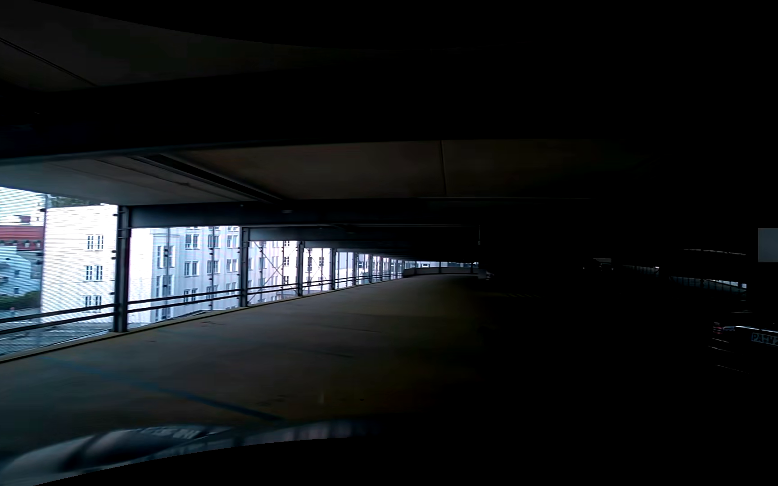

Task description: Follow the waypoints while adhering to traffic rules and regulations

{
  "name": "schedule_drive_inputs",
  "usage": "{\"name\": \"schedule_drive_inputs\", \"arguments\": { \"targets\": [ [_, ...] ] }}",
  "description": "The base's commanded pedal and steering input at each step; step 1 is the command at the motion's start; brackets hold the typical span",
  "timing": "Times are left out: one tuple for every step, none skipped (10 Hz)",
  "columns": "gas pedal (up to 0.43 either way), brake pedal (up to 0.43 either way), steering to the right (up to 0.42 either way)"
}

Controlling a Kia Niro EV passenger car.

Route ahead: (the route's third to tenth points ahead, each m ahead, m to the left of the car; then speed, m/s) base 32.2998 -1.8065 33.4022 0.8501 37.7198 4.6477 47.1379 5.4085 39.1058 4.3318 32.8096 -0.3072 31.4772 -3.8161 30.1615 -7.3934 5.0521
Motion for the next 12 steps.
{"name": "schedule_drive_inputs", "arguments": {
  "targets": [
    [0.150,0.000,0.238],
    [0.150,0.000,0.208],
    [0.150,0.000,0.166],
    [0.150,0.000,0.132],
    [0.150,0.000,0.096],
    [0.157,0.000,0.069],
    [0.157,0.000,0.052],
    [0.157,0.000,0.031],
    [0.157,0.000,0.018],
    [0.157,0.000,0.012],
    [0.157,0.000,0.010],
    [0.157,0.000,0.008]
  ]
}}
